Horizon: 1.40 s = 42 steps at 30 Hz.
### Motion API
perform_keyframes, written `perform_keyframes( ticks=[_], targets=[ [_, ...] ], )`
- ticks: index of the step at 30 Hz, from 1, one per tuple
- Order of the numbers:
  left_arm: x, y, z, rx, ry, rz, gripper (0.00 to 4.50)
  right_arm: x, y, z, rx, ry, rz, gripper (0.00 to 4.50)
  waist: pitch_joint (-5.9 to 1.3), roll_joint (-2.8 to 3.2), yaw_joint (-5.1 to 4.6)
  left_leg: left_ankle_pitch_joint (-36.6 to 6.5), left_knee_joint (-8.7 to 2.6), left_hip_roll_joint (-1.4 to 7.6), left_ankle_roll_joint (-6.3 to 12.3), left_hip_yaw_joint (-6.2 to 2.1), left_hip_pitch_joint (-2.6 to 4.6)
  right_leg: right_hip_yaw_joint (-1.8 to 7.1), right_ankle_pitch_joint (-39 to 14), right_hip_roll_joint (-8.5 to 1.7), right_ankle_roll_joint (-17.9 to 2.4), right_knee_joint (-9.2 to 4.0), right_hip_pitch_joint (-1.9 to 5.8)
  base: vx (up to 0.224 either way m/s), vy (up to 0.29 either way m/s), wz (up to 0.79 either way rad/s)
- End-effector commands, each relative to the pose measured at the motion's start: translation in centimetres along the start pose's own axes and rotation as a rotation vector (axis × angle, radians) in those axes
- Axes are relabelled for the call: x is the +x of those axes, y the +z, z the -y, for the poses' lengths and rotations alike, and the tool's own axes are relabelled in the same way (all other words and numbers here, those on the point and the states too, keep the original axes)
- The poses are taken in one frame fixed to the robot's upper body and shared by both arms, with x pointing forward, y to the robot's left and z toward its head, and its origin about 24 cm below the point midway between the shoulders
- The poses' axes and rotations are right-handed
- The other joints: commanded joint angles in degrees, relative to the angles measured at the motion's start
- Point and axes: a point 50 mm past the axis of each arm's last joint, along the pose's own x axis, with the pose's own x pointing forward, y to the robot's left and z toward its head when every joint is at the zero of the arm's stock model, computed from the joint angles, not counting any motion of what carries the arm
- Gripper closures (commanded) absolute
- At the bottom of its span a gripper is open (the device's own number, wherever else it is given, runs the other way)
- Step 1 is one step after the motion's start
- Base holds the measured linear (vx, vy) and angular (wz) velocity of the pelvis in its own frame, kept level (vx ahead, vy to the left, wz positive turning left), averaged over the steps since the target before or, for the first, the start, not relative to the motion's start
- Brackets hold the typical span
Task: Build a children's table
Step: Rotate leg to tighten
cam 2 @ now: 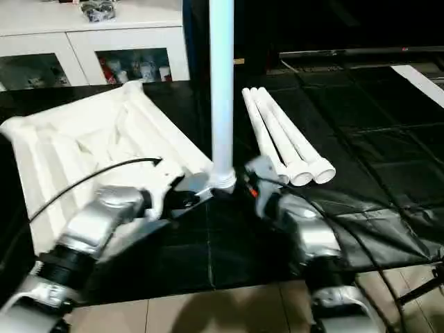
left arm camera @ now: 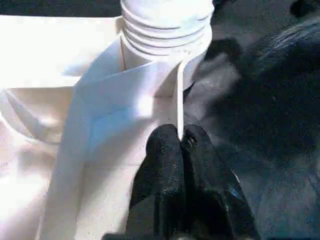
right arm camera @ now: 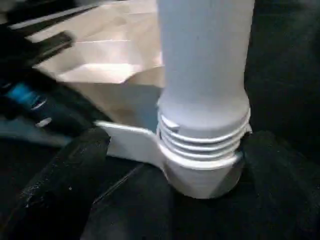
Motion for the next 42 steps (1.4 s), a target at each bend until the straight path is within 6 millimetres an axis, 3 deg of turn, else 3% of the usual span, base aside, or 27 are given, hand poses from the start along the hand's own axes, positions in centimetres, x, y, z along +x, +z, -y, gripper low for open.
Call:
perform_keyframes(
  ticks=[1,5,8,11,21,22,26,28,31,38,42],
  targets=[
    [-0.2,-0.3,0.4,0.047,-0.083,-0.023,4.5,-0.5,0.8,-0.3,-0.049,0.094,0.014,0.05,-3.79,-0.42,0.3,-9.2,-2.9,0.18,6.3,0.65,-0.16,1.16,-7.9,-1.49,-14.7,-3.6,3.64,0.0,0.0,0.0],
    [-1.1,-1.0,0.6,0.152,-0.219,-0.064,4.5,-1.4,1.1,-0.4,-0.101,0.197,-0.037,0.05,-3.78,-0.39,0.94,-8.0,-2.68,0.26,7.4,0.68,-0.25,1.02,-5.2,-1.47,-15.8,-3.22,3.58,0.0,0.0,0.0],
    [-1.6,-1.3,0.8,0.198,-0.302,-0.083,4.5,-1.4,1.4,-0.3,-0.14,0.224,-0.053,0.05,-3.73,-0.28,1.42,-9.2,-2.76,0.43,6.48,0.8,-0.04,1.06,-7.3,-1.59,-15.6,-3.28,3.39,0.0,0.0,0.0],
    [-2.2,-1.7,1.0,0.243,-0.405,-0.127,4.5,-1.0,1.6,-0.6,-0.204,0.298,-0.089,0.05,-3.73,-0.13,1.8,-9.6,-2.79,0.6,5.68,0.89,0.28,1.1,-6.1,-1.5,-16.1,-2.94,3.16,0.0,0.0,0.0],
    [-2.2,-2.2,1.3,0.322,-0.496,-0.182,4.5,-0.3,1.7,-1.6,-0.256,0.489,-0.155,0.05,-3.69,-0.46,2.63,-10.7,-2.84,0.62,4.91,0.88,0.08,1.2,-7.6,-1.71,-15.4,-2.81,3.45,0.0,0.0,0.0],
    [-2.3,-2.3,1.2,0.334,-0.514,-0.193,4.5,-0.2,1.7,-1.7,-0.258,0.507,-0.164,0.31,-3.78,-0.47,2.78,-10.3,-2.75,0.62,4.88,0.89,0.1,1.23,-7.1,-1.72,-15.4,-2.72,3.4,0.0,0.0,0.0],
    [-2.5,-2.4,1.1,0.35,-0.533,-0.206,4.5,0.1,1.7,-1.6,-0.255,0.529,-0.174,0.42,-3.71,-0.5,2.79,-10.7,-2.79,0.6,4.44,0.84,0.05,1.21,-8.2,-1.75,-15.3,-2.72,3.38,0.0,0.0,0.0],
    [-2.6,-2.4,1.1,0.354,-0.538,-0.209,4.5,0.1,1.7,-1.6,-0.251,0.537,-0.177,0.76,-3.71,-0.5,2.84,-10.8,-2.78,0.62,4.38,0.85,0.05,1.21,-8.5,-1.74,-15.1,-2.71,3.4,0.0,0.0,0.0],
    [-2.7,-2.5,1.1,0.364,-0.555,-0.219,4.5,0.2,1.6,-1.7,-0.235,0.564,-0.187,0.87,-3.82,-0.44,2.84,-10.1,-2.71,0.59,4.49,0.82,0.02,1.2,-7.4,-1.73,-15.4,-2.58,3.44,0.0,0.0,0.0],
    [-2.7,-2.6,1.1,0.37,-0.574,-0.224,4.5,0.3,1.5,-1.8,-0.212,0.594,-0.192,1.59,-3.8,-0.29,2.83,-10.3,-2.68,0.62,4.57,0.84,0.03,1.15,-7.0,-1.69,-15.9,-2.53,3.42,0.0,0.0,0.0],
    [-2.7,-2.6,1.0,0.369,-0.576,-0.225,4.5,0.5,1.5,-1.9,-0.197,0.596,-0.177,1.74,-3.8,-0.25,2.82,-10.9,-2.73,0.6,4.13,0.85,0.11,1.15,-7.9,-1.68,-15.6,-2.66,3.44,0.0,0.0,0.0]
  ],
)
